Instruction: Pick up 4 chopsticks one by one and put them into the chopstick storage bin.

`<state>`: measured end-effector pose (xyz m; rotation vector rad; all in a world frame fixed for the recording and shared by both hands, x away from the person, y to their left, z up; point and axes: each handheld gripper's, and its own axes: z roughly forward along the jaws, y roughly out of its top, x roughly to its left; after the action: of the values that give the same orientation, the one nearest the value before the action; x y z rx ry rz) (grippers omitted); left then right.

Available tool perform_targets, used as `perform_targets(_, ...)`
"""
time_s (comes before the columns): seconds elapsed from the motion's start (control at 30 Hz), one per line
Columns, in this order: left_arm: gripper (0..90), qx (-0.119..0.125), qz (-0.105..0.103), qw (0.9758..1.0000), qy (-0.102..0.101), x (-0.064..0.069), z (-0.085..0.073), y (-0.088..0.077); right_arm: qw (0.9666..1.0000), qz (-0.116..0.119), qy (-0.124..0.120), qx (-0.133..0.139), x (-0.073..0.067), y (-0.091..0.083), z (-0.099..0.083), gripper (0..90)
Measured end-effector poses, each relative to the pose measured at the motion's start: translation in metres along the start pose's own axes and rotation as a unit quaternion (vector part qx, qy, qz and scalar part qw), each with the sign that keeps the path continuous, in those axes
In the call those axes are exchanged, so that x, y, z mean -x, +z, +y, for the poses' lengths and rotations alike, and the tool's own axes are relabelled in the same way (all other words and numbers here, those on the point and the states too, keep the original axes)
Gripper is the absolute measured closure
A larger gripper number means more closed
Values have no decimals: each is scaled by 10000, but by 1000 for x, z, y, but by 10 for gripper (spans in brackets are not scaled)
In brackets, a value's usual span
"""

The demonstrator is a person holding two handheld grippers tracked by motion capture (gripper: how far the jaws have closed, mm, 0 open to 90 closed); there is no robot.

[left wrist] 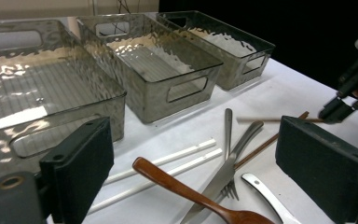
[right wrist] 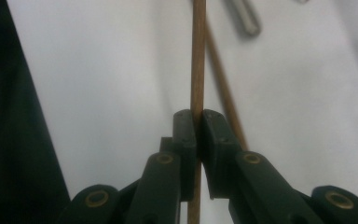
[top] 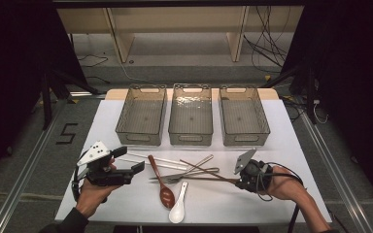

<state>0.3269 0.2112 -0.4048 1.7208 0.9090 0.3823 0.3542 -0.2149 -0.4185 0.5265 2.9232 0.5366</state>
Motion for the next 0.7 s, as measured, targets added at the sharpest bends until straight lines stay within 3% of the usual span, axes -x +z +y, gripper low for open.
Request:
perform_targets(0.1, 109, -63, -54, 10000, -12, 2, 1, 2, 9981, -211, 323, 471, 2, -4, 5, 850)
perform_targets(0.13, 110, -90, -76, 9999, -36, 2, 1, 4, 9964, -236, 500, 643, 3, -6, 8, 850)
perform_targets(0.3, 111, -106, -197, 9995, -212, 5, 5, 11, 9874, -379, 885, 1259, 2, -6, 18, 850)
perform_targets(0.33, 111, -110, -214, 9994, -237, 6, 6, 13, 9874, -379, 885, 1259, 2, -6, 18, 850)
perform_targets(0.43, 120, -184, -270, 9991, -252, 11, 9, 22, 9796, -512, 1084, 1611, -2, -5, 28, 850)
perform_targets(0.47, 120, -211, -283, 9992, -189, 13, 11, 26, 9796, -512, 1084, 1611, -2, -5, 28, 850)
perform_targets(0.5, 122, -213, -296, 9992, -180, 15, 12, 30, 9751, -564, 1158, 1806, -4, -5, 34, 850)
perform_targets(0.53, 123, -202, -326, 9991, -178, 17, 14, 33, 9732, -566, 1162, 1900, -6, -5, 37, 850)
perform_targets(0.57, 123, -192, -347, 9991, -173, 18, 15, 37, 9732, -566, 1162, 1900, -6, -5, 37, 850)
perform_targets(0.7, 146, -132, -404, 9990, -147, 24, 22, 52, 9678, -604, 1183, 2140, -13, -3, 52, 850)
